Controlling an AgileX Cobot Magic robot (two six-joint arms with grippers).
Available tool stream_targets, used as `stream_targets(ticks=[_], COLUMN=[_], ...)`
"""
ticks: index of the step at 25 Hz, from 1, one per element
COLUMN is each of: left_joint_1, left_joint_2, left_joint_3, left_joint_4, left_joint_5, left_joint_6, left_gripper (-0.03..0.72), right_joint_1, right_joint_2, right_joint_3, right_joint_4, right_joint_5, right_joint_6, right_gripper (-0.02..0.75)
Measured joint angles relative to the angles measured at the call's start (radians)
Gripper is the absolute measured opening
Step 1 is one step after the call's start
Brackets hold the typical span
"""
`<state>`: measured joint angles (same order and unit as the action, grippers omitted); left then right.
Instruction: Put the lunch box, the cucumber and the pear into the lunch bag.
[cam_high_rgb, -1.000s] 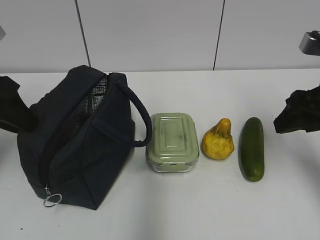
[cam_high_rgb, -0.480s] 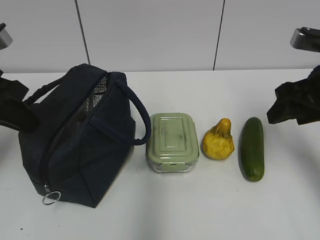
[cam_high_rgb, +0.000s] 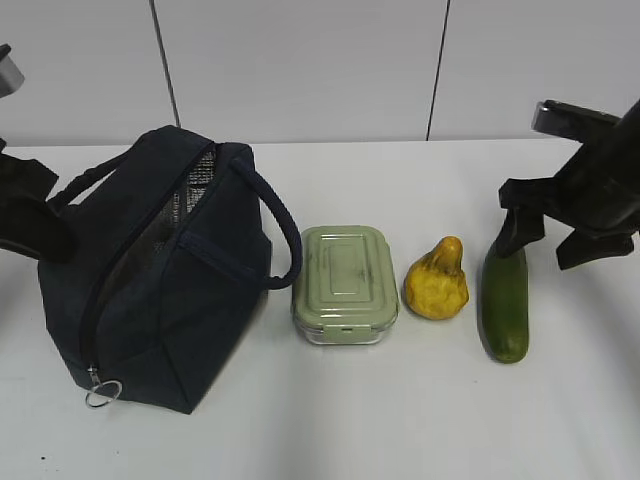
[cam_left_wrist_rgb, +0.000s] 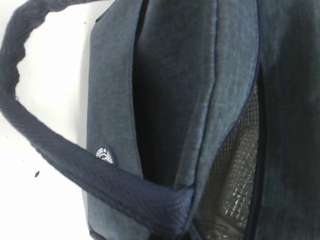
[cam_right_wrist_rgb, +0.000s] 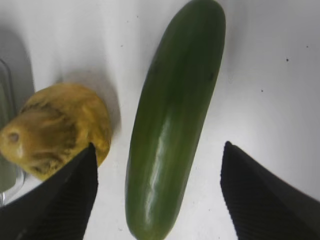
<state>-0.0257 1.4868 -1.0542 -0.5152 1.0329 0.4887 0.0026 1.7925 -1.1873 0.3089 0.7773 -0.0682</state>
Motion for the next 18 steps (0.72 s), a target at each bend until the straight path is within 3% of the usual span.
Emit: stream_targets(ticks=[10,18], left_joint_1=[0.0,0.0], left_joint_2=[0.0,0.0], left_joint_3=[0.0,0.0], left_joint_4=[-0.002,-0.011], left_joint_5=[-0.003,-0.016], left_joint_6=[0.0,0.002], left_gripper=[-0.015,-0.015], right_joint_1=[0.0,0.0], right_joint_2=[0.2,0.267], right_joint_3=[-0.148,-0.167], right_joint_4=[-0.026,-0.032], right_joint_5=[0.065,0.108], right_joint_6=[0.042,0.05], right_gripper=[0.589,0.582])
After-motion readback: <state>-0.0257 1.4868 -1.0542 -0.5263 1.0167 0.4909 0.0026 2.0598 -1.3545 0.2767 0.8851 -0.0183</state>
